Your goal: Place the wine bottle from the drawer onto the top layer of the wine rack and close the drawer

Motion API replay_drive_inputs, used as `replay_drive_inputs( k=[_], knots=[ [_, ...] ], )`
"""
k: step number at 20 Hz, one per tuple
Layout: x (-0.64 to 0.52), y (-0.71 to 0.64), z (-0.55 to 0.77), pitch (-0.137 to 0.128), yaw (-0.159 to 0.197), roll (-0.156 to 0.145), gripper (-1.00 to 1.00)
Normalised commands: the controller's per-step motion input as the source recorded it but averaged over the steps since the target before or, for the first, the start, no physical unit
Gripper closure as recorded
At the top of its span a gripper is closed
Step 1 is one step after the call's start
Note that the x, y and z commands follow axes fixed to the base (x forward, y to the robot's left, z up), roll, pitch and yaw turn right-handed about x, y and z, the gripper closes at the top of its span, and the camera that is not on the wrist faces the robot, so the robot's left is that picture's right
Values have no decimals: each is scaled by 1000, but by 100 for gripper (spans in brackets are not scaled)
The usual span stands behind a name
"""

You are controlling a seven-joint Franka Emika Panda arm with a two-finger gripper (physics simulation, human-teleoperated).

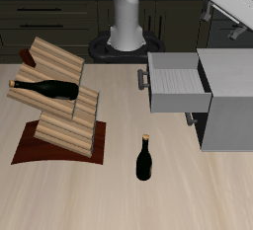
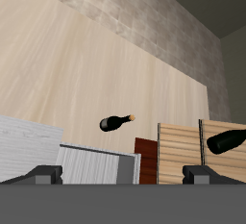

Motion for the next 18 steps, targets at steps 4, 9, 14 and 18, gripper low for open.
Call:
replay_drive_inputs(
  k=[4,9,14,18],
  knots=[
    [-123,-197,-172,43,50,-13,-100],
    [-179,-420,-146,54,55,-35,-100],
    [-223,-287,-87,45,-2,76,-100],
    [-398,-439,166,-74,-53,170,-100]
  ],
)
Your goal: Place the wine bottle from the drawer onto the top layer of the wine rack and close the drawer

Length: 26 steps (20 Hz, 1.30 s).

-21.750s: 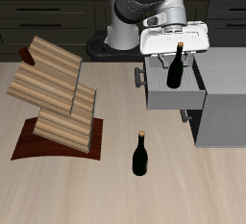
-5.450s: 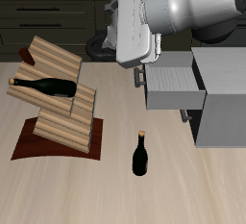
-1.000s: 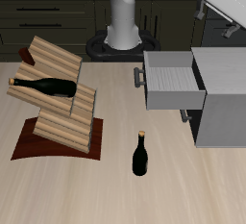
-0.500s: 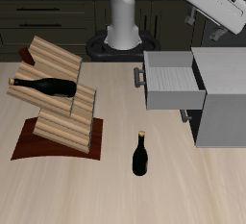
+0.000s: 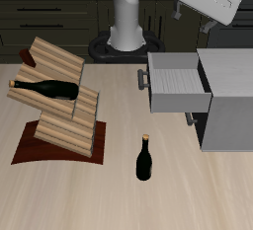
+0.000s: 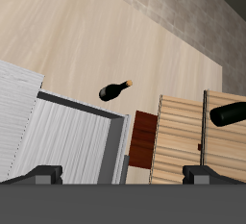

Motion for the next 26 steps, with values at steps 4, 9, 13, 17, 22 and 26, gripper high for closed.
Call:
replay_drive_inputs(
  k=[4,9,13,17,22,26],
  knots=[
    [-250,-481,86,-38,-101,126,-100],
    [-137,-515,64,-17,-152,96,-100],
    [-123,-202,9,25,-9,99,-100],
    [-30,-433,98,-2,22,50,-100],
    [59,-462,91,11,-16,11,-100],
    [55,-399,72,3,-5,-15,-100]
  ],
)
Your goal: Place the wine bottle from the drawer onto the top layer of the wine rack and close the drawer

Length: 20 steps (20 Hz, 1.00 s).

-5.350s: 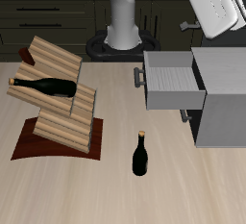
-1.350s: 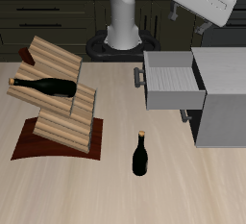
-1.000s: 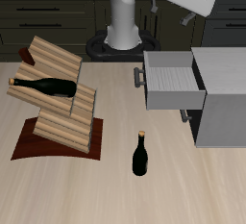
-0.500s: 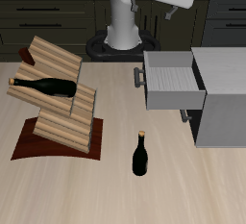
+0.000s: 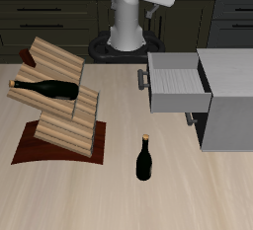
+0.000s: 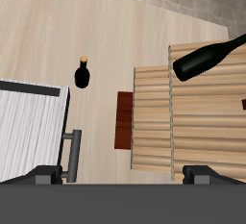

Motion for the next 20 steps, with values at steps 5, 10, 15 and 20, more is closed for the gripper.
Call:
replay_drive_inputs(
  k=[5,10,15,20],
  knots=[
    [90,-576,80,19,8,-27,-100],
    [58,-412,-57,56,-17,-1,-100],
    [32,-208,-101,48,23,4,-100],
    [74,-224,-43,49,77,-44,-100]
  ],
)
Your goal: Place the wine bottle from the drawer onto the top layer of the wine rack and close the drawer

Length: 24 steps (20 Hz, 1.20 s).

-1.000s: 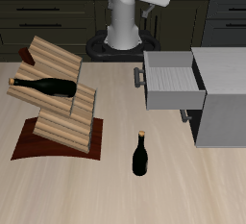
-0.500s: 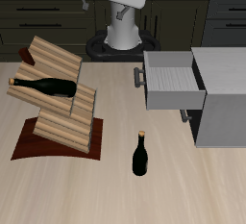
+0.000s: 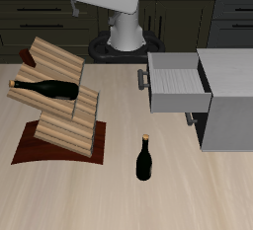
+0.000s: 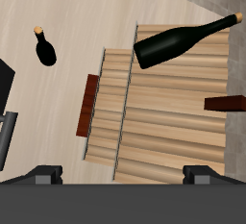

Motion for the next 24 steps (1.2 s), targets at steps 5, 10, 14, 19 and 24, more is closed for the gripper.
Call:
replay_drive_inputs(
  k=[5,10,14,19,24],
  knots=[
    [22,-51,25,63,147,-54,-100],
    [83,-6,-16,62,132,-67,-100],
    [113,34,-43,69,210,-126,-100],
    [95,179,39,28,152,-70,-100],
    [41,231,-33,30,161,-19,-100]
  ],
)
